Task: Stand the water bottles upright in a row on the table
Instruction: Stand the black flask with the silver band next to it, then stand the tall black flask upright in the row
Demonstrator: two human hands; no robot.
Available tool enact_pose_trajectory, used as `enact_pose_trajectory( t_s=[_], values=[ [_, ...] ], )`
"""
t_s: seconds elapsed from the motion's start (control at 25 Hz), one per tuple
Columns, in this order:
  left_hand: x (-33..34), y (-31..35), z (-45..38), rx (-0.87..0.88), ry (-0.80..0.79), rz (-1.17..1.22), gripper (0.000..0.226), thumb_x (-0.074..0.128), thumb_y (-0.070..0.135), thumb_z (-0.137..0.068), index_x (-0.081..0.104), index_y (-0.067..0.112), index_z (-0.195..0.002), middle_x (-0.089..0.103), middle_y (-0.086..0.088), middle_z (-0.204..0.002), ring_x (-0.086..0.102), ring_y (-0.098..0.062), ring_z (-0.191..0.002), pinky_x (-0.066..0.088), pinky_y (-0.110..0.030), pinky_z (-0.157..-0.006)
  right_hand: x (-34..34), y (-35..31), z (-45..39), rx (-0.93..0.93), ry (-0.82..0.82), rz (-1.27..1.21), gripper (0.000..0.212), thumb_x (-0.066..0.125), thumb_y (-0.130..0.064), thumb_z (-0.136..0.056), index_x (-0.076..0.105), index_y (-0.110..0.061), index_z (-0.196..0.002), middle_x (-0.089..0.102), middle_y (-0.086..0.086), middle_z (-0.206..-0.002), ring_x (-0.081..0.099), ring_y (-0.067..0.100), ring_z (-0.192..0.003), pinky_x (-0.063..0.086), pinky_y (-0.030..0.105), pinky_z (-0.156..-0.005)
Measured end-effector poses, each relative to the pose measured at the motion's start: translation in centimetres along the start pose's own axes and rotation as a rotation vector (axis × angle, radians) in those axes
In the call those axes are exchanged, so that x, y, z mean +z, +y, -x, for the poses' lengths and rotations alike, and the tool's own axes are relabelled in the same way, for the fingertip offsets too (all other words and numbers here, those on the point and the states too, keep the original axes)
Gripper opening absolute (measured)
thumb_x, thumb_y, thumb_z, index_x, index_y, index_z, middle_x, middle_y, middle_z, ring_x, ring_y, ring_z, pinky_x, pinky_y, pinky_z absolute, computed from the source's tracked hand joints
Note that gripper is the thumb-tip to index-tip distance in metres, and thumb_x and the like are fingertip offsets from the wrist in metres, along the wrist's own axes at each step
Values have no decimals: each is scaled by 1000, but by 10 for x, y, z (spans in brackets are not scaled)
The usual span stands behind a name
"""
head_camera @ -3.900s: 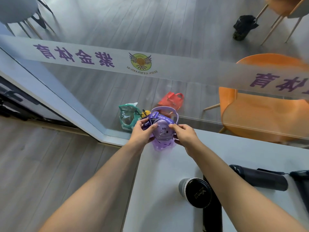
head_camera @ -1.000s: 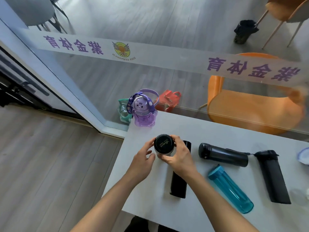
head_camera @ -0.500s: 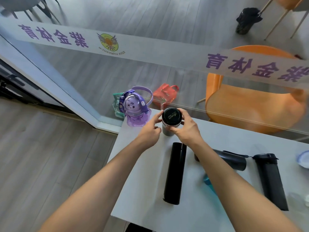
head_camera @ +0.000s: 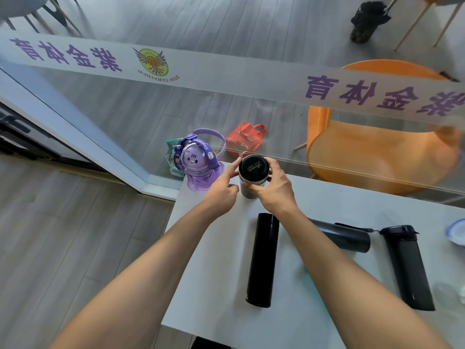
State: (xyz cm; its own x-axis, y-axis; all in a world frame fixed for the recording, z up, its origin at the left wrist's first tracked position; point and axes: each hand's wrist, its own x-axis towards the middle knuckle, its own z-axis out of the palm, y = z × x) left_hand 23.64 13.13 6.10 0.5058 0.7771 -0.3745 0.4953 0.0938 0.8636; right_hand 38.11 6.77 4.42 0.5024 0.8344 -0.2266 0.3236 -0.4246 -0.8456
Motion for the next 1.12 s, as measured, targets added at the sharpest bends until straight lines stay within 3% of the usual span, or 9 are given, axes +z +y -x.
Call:
enact_pose_trajectory(
  t_s=[0.12,0.2,0.28,0.36,0.56,0.68,0.84,1.0,1.12],
  values=[
    [-1,-1,-1,7,-11,6,84,37,-6,-85,29,52,-144,51,12,-133,51,2,-119,49,-37,-95,1,-5,2,20,-7,-3,76,86,-40,-68,46,-38,-132,62,-3,-124,55,12,-108,42,24,-88],
    [0,-4,2,1,-21,20,81,38,-2,-88,23,50,-148,48,11,-141,51,12,-113,50,-40,-94,-1,-3,5,37,-27,16,81,85,-34,-71,41,-35,-140,58,-1,-133,52,16,-121,40,25,-95],
    [5,-11,12,-30,4,49,75,39,3,-94,16,42,-153,44,8,-144,51,4,-117,50,-36,-90,-9,4,13,113,-24,43,84,77,-28,-79,31,-31,-150,47,3,-148,44,21,-136,38,32,-108],
    [13,-28,26,-110,39,69,66,38,6,-98,17,35,-154,44,4,-141,51,-12,-119,47,-30,-83,-14,17,31,240,-18,36,73,66,-24,-89,29,-28,-152,42,6,-153,42,25,-139,37,40,-114],
    [62,-87,66,-336,-106,24,48,40,17,-99,38,26,-146,49,-5,-145,53,-21,-124,47,-42,-104,1,82,110,521,-82,46,56,55,-32,-97,38,-20,-149,45,10,-150,47,28,-135,39,44,-114],
    [87,-100,69,-394,-197,67,45,43,18,-98,43,20,-143,56,-3,-137,58,-22,-119,48,-47,-103,10,101,119,593,-121,35,54,53,-33,-98,42,-15,-147,54,11,-143,53,27,-129,41,37,-109],
    [96,-96,69,-408,-206,163,41,41,9,-95,51,17,-134,66,-2,-116,65,-18,-97,52,-47,-98,17,96,121,584,-81,-106,39,60,-27,-96,57,-16,-133,67,8,-125,62,20,-107,45,28,-92],
    [80,-71,81,-285,-168,214,32,39,9,-99,50,17,-128,64,3,-116,64,-11,-104,55,-37,-89,6,81,129,512,44,-272,36,66,-30,-92,57,-22,-126,66,1,-122,62,18,-114,48,31,-97],
    [67,-46,93,-152,-164,195,29,40,10,-100,54,19,-124,64,9,-117,62,-6,-109,51,-27,-83,-7,61,143,417,100,-247,46,76,-32,-84,53,-27,-123,66,-5,-119,62,15,-113,50,33,-100]
  ],
)
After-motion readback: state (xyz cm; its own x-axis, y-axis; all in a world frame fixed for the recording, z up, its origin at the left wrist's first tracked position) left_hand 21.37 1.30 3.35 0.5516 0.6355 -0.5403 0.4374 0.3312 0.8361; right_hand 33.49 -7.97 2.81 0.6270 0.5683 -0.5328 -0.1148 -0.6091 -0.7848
